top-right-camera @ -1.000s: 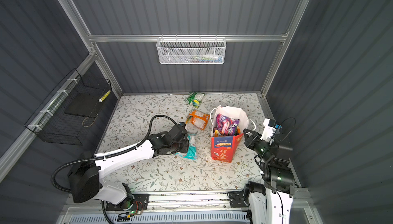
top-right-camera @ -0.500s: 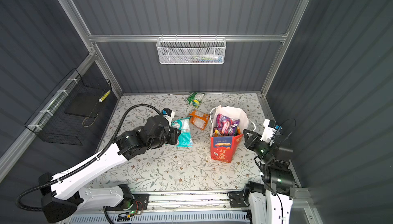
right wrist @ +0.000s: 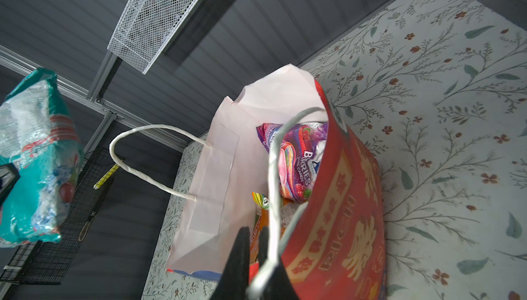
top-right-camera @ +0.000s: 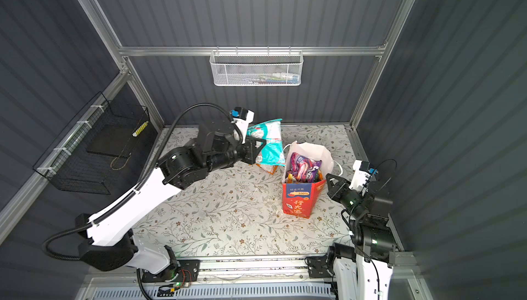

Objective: Place the snacks into the paper bag
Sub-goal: Place the snack in the paper bag.

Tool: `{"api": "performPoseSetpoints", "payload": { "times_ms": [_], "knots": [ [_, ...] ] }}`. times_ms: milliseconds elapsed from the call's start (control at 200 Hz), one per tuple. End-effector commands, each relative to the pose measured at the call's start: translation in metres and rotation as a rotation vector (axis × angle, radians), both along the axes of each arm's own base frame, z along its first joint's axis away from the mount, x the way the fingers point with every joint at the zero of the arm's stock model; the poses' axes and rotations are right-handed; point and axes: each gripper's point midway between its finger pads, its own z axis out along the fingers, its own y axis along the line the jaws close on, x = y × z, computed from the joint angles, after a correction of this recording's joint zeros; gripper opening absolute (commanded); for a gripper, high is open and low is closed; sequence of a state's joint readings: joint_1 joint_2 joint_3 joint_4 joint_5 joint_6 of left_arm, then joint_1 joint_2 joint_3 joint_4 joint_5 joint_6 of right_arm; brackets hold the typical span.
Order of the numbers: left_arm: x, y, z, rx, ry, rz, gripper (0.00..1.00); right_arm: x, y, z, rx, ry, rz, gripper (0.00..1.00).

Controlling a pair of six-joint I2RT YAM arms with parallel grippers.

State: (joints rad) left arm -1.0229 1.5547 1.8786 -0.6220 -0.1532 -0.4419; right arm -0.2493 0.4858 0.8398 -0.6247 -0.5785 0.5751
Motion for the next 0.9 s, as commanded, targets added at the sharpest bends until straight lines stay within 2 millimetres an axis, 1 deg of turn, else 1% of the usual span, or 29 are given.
{"api": "performPoseSetpoints", "payload": {
  "times_ms": [0, 35, 145, 245, 385, 465, 555, 756, 836, 896],
  "knots": [
    [-0.016, -0.033, 0.028, -0.025, -0.09, -0.093, 0.1, -0.006, 0.006, 0.014, -0.004, -0.032, 0.028, 0.12],
    [-0.018, -0.043, 0.03, -0.023, -0.105, -0.109, 0.1, -0.007, 0.006, 0.014, -0.002, -0.03, 0.033, 0.12],
    [-0.011, -0.069, 0.019, 0.006, -0.1, -0.126, 0.1, -0.008, 0.007, 0.015, -0.002, -0.034, 0.032, 0.13],
    [-0.002, -0.09, -0.001, 0.048, -0.082, -0.134, 0.1, -0.009, 0.007, 0.017, -0.005, -0.037, 0.032, 0.13],
    [0.01, -0.11, -0.031, 0.11, -0.07, -0.134, 0.1, -0.008, 0.007, 0.016, -0.009, -0.037, 0.033, 0.13],
    [0.019, -0.118, -0.046, 0.149, -0.074, -0.116, 0.11, -0.007, 0.007, 0.016, -0.007, -0.036, 0.034, 0.13],
    [0.025, -0.126, -0.061, 0.188, -0.072, -0.113, 0.11, -0.008, 0.007, 0.017, -0.008, -0.038, 0.037, 0.13],
    [0.037, -0.136, -0.092, 0.256, -0.067, -0.09, 0.13, -0.008, 0.006, 0.014, -0.015, -0.035, 0.032, 0.13],
    [0.038, -0.138, -0.102, 0.274, -0.052, -0.094, 0.13, -0.009, 0.006, 0.013, -0.016, -0.033, 0.031, 0.13],
    [0.036, -0.142, -0.109, 0.273, -0.035, -0.108, 0.16, -0.009, 0.005, 0.013, -0.02, -0.033, 0.026, 0.13]
  ]
}}
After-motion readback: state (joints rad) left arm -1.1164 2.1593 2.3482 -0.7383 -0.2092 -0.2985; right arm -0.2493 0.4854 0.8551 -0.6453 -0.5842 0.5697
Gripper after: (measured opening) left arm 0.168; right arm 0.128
